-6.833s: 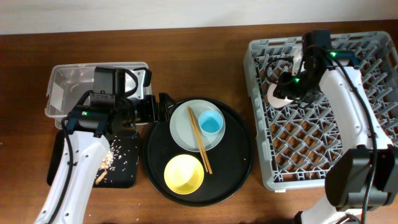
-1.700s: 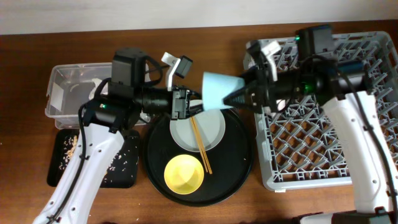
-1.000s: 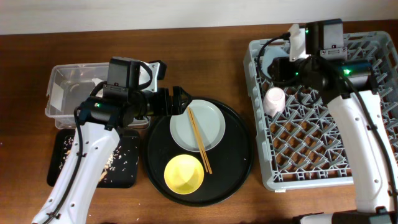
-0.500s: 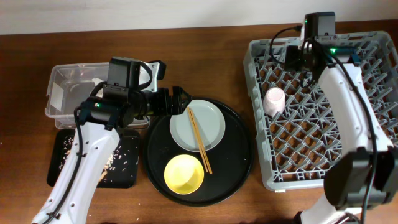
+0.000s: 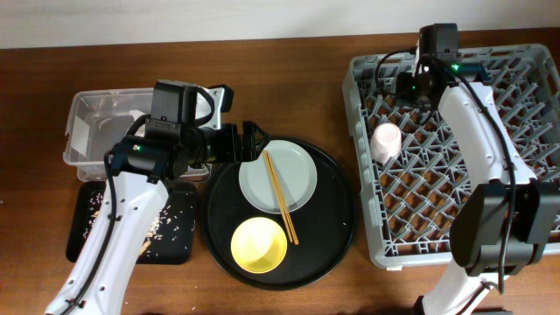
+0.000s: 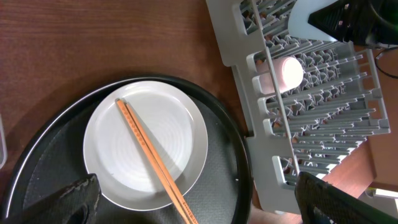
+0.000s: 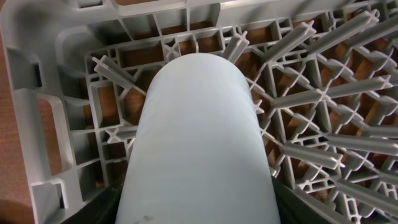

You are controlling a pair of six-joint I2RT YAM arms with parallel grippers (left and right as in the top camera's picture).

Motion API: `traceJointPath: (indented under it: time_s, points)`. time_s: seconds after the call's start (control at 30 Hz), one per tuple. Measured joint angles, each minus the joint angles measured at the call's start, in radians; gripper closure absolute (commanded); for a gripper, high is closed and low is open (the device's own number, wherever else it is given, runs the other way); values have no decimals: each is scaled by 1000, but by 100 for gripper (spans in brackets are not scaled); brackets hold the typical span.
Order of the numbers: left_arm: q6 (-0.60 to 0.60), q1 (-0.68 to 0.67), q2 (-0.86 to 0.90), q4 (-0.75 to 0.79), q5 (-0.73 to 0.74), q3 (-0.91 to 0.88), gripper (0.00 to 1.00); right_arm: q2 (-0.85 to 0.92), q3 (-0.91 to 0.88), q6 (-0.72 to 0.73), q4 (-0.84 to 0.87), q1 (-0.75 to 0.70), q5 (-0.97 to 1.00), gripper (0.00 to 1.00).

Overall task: Sort waste into correct bins and load items into the dishwasher rack
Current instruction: 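Place blue cup upside down in rack with right gripper, then reach right gripper to the plate and grasp the wooden chopsticks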

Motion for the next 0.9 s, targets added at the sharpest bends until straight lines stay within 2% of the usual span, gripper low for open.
traceJointPath:
  time_s: [0.23,0.33,0.67,0.9]
  points:
    - [0,0,0,0,0,0,1,0,0,-2,-7,0,0,28]
    - [0,0,0,0,0,0,1,0,0,3,-11,0,0,25]
    - [0,0,0,0,0,0,1,0,1,1,-7,0,-9,26]
    - [0,0,0,0,0,0,1,-37,34,-42,-152,6,-287,27]
